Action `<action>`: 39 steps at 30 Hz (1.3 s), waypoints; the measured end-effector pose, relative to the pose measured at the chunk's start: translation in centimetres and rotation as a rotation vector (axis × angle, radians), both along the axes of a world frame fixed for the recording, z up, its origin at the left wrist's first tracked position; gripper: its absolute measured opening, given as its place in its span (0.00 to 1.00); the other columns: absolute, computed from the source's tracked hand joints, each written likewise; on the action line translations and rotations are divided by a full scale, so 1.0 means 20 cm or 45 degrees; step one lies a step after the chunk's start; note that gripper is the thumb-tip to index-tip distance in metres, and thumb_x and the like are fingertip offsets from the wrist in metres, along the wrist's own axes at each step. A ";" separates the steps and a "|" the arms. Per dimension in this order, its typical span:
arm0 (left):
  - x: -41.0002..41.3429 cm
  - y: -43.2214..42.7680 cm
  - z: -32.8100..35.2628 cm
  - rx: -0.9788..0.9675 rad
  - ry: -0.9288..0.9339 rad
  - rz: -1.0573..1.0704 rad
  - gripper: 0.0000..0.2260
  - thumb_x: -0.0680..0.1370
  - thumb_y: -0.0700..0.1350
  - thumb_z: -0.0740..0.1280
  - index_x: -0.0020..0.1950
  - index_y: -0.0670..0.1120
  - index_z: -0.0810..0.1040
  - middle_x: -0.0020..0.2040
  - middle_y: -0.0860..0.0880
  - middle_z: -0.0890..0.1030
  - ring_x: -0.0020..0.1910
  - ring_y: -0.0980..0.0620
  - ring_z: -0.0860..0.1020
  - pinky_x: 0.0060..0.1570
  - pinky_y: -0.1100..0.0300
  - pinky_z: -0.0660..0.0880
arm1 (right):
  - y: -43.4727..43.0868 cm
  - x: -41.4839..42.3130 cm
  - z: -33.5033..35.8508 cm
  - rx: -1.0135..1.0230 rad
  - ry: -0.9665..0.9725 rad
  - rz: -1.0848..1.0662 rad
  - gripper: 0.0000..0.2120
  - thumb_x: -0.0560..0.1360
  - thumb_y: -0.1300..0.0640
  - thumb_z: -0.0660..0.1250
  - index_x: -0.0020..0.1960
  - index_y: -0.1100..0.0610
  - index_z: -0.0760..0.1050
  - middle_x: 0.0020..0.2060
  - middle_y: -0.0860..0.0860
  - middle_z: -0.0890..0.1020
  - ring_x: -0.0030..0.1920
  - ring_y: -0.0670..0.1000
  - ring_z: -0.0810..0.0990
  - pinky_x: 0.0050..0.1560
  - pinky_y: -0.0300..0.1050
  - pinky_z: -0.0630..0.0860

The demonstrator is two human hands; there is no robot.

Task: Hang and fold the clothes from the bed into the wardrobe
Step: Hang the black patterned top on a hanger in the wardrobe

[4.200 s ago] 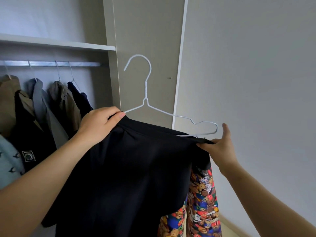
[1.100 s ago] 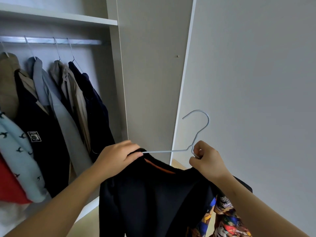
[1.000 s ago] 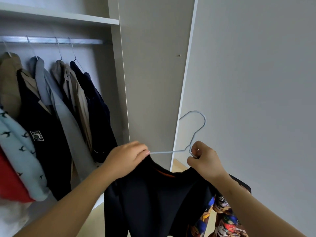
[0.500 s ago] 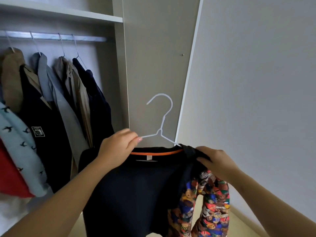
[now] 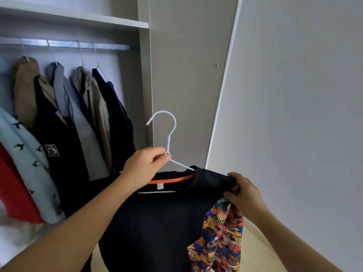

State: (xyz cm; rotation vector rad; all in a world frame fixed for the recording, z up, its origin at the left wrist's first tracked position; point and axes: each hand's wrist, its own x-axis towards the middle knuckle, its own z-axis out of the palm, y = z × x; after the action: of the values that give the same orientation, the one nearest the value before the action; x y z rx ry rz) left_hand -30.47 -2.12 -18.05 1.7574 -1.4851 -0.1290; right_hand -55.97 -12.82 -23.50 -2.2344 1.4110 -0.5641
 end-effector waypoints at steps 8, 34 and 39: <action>0.06 -0.01 0.05 0.175 0.105 -0.195 0.13 0.77 0.50 0.63 0.36 0.44 0.72 0.25 0.55 0.66 0.24 0.58 0.63 0.31 0.62 0.62 | -0.02 -0.05 -0.06 0.047 0.079 -0.212 0.12 0.75 0.67 0.55 0.50 0.55 0.72 0.39 0.51 0.74 0.41 0.54 0.74 0.35 0.43 0.63; -0.31 -0.08 0.01 0.154 0.065 -0.402 0.08 0.79 0.49 0.62 0.41 0.58 0.67 0.34 0.54 0.73 0.33 0.55 0.71 0.38 0.58 0.70 | 0.17 0.25 0.22 -0.001 -0.101 0.124 0.19 0.80 0.52 0.52 0.31 0.54 0.61 0.27 0.50 0.68 0.30 0.50 0.64 0.32 0.44 0.61; -0.24 -0.05 -0.01 0.268 -0.159 -0.391 0.04 0.79 0.49 0.61 0.44 0.54 0.72 0.38 0.52 0.79 0.33 0.57 0.72 0.37 0.59 0.70 | 0.15 0.23 0.22 0.145 -0.131 -0.102 0.20 0.76 0.52 0.56 0.27 0.54 0.57 0.23 0.47 0.62 0.26 0.49 0.57 0.30 0.42 0.57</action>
State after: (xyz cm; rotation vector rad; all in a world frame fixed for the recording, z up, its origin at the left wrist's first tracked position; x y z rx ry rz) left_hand -35.29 -3.05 -18.21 1.7128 -1.8850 -0.3493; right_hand -51.35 -9.88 -19.03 -2.0390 1.4480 -0.6008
